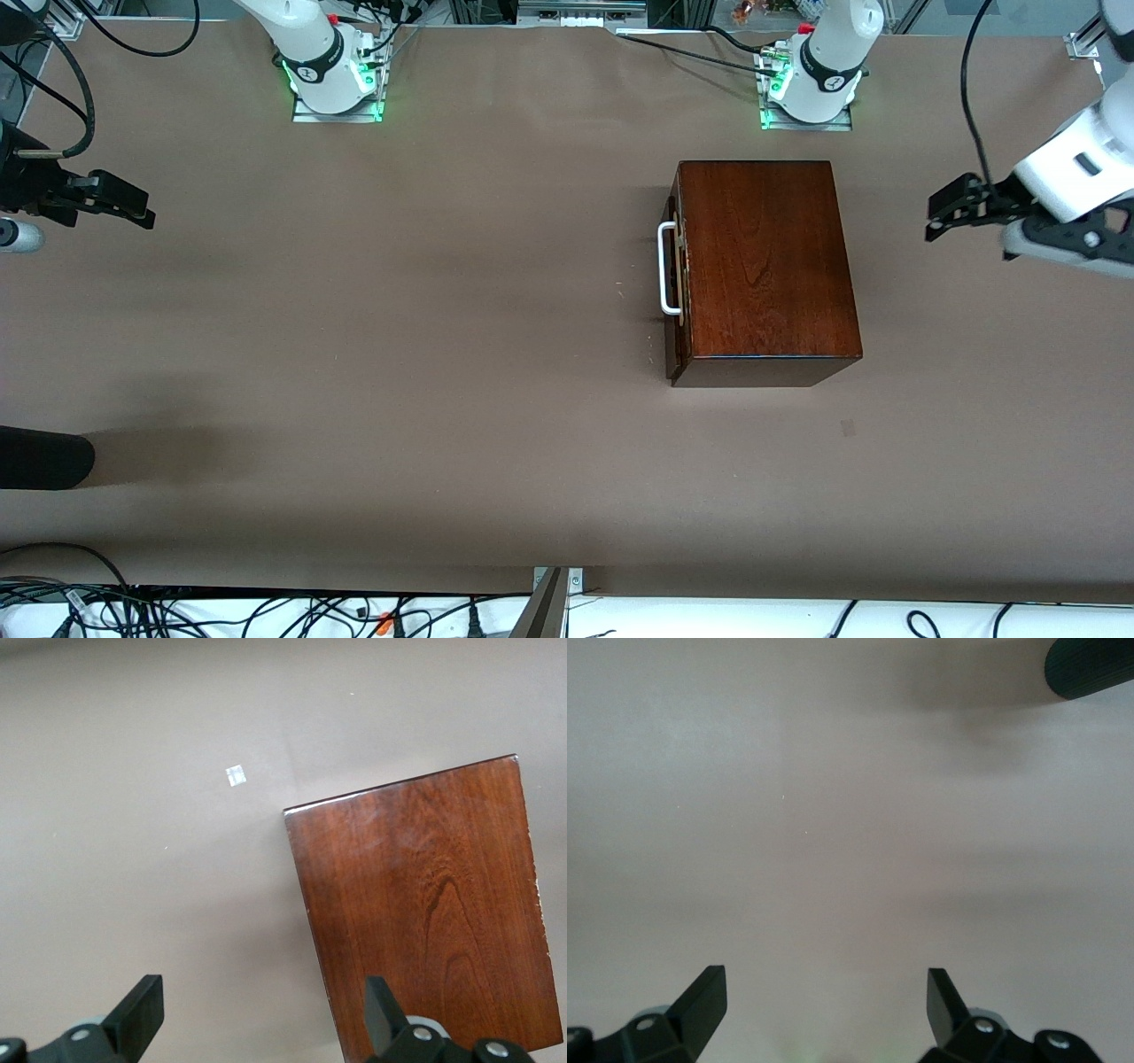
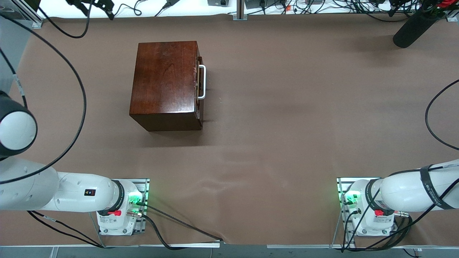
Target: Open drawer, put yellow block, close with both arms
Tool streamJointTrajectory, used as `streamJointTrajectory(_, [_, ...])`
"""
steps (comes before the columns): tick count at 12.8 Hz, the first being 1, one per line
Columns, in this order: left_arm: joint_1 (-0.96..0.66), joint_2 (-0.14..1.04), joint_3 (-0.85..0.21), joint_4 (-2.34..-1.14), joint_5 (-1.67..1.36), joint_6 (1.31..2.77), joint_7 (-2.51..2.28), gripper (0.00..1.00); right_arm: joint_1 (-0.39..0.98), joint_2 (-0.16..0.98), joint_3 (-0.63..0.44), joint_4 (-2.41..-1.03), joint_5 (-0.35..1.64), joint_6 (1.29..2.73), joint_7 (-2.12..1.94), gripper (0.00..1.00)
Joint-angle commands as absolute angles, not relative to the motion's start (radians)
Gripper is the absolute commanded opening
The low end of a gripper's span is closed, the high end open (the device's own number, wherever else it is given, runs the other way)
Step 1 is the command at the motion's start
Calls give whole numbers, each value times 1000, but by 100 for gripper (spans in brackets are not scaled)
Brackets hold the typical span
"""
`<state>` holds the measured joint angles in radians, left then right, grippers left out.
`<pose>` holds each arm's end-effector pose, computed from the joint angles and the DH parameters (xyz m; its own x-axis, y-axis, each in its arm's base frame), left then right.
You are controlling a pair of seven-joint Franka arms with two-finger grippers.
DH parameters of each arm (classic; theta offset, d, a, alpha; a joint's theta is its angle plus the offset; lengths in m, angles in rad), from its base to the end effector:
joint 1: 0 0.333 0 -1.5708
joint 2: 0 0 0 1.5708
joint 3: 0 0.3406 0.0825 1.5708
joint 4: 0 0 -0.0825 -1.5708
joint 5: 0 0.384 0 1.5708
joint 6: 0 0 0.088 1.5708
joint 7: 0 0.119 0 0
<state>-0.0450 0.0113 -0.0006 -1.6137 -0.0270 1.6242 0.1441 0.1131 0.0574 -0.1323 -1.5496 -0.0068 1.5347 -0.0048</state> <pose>0.5614 -0.0287 0.6152 0.9823 -0.1871 0.0031 -0.1871 -0.9820 0.0268 0.5676 -0.0095 0.6121 0.9973 -0.0149 -0.0718 -0.0140 -0.9998 0.0140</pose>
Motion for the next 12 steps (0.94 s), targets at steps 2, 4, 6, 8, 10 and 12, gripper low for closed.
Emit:
streamJointTrajectory(2, [-22,-35,-5,-1663,-35,1620,51,100,109,29,-129,-1569,-9,1531,-2,100])
streamJointTrajectory(4, [-25,-35,-5,-1658,-35,1608,49,100,109,29,-129,-1569,-9,1531,-2,100])
streamJointTrajectory(6, [-25,-6,-5,-1617,-35,1565,49,100,109,29,-129,-1569,-11,1532,-2,100])
streamJointTrajectory(8, [-25,2,-5,-1611,-35,1562,49,100,109,29,-129,-1569,-11,1532,-2,100])
streamJointTrajectory(10, [-23,2,-5,-1611,-35,1560,51,100,109,31,-130,-1569,-11,1531,-2,100])
streamJointTrajectory(12, [-25,3,-5,-1606,-37,1560,51,100,109,31,-130,-1569,-9,1532,-2,100])
